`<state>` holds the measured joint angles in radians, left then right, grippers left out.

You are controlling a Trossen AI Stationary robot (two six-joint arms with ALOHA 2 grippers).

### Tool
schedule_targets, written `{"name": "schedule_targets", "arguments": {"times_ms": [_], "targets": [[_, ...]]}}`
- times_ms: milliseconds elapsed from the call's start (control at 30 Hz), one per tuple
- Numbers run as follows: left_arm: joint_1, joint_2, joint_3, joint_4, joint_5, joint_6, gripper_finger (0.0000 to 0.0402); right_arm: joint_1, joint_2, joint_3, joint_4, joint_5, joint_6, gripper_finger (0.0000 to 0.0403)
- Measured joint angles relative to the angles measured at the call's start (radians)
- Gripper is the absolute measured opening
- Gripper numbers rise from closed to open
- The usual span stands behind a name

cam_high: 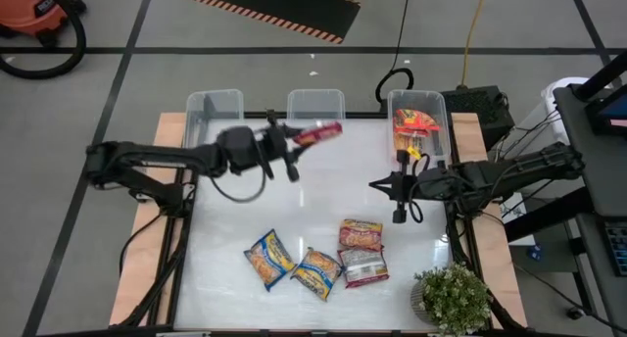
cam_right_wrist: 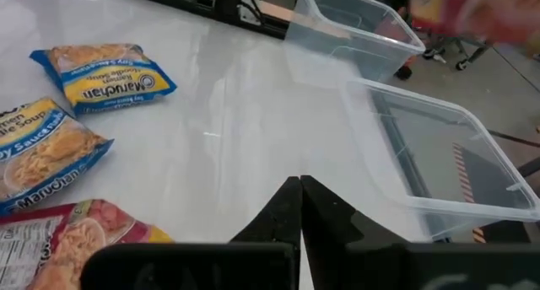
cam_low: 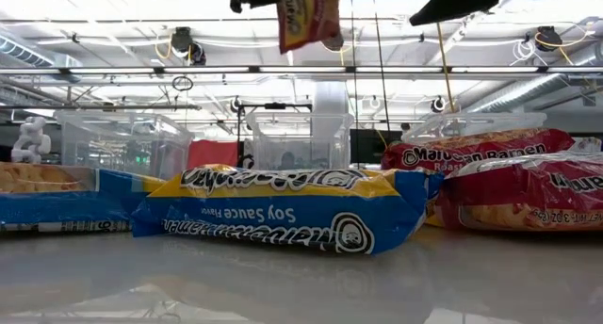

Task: Sort Maruchan noodles
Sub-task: Put the top red noodle pack into the middle transparent bin

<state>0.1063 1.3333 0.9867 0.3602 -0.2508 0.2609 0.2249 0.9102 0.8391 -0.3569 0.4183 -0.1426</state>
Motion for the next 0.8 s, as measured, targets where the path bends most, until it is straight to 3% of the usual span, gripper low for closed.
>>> {"name": "schedule_targets", "arguments": {"times_ms": [133,300,600,800], "targets": [[0.092,-0.043,0.0,0.002,0.103,-0.094,0.0132,0.0,0.003,0.0,-0.022,0.0,-0.012,0.0],[0.246,-0.043,0.0,-0.008,0.314,-0.286,0.0132,0.0,0.004,0.0,-0.037,0.0,-0.033,0.0],[0.447,0.088,0.001,-0.03,0.618,-0.459,0.0132,0.0,0.004,0.0,-0.036,0.0,-0.044,0.0],[0.503,0.196,0.001,-0.034,0.718,-0.487,0.0132,0.0,0.004,-0.037,-0.015,0.0,-0.054,0.0]]}}
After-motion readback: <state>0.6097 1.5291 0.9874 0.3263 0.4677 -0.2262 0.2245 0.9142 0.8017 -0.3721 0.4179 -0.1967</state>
